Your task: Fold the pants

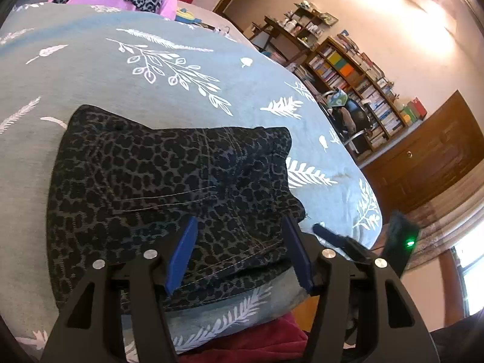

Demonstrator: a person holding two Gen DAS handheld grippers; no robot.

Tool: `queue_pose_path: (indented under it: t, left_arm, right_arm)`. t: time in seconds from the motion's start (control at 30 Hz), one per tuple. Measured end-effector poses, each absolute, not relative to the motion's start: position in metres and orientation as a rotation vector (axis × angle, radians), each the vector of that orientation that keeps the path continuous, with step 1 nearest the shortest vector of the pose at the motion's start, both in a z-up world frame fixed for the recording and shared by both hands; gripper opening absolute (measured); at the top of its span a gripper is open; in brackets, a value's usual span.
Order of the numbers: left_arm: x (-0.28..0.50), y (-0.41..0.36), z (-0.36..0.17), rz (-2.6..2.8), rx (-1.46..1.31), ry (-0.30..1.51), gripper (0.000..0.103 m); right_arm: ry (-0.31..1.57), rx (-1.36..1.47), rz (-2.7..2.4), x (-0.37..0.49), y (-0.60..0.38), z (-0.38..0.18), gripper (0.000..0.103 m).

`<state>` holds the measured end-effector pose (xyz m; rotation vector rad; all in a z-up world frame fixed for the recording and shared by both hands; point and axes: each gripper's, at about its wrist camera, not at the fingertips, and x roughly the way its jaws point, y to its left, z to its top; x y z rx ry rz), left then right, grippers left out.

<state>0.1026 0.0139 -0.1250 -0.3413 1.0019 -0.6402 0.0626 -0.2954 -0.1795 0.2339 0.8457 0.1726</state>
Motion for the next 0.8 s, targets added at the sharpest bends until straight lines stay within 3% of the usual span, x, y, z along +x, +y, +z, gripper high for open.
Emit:
queue_pose_path:
  t: [0.27,0.37,0.43,0.53,0.6,0.8]
  left_arm:
    - [0.101,0.031,-0.125,-0.613,-0.365,0.989,0.063]
    - [0.1,0.035,-0.127,-0.604,-0.37,0.994,0.063]
    - [0.099,0.039,-0.128,-0.598,-0.376,0.996,0.063]
    - [0.101,0.044,-0.127,-0.586,-0.387,0.991,0.063]
    - [0.103,0.048,-0.128,-0.577,-0.392,0.99,0.063]
    - [0.109,0.052,-0.127,-0.572,-0.4,0.989,0.063]
  right_arm:
    - [0.757,0.41,0.319,0.076,-0.286,-0.152,0.06]
    - [0.818,0.372,0.32,0.093,-0.269,-0.159,0.052]
    - [0.853,0.36,0.317,0.099,-0.263,-0.164,0.032]
    - [0.838,0.347,0.329,0.097,-0.259,-0.162,0.016]
    - [0.8,0.352,0.366,0.088,-0.259,-0.149,0.01]
    - [0.81,0.354,0.447,0.058,-0.26,-0.131,0.009]
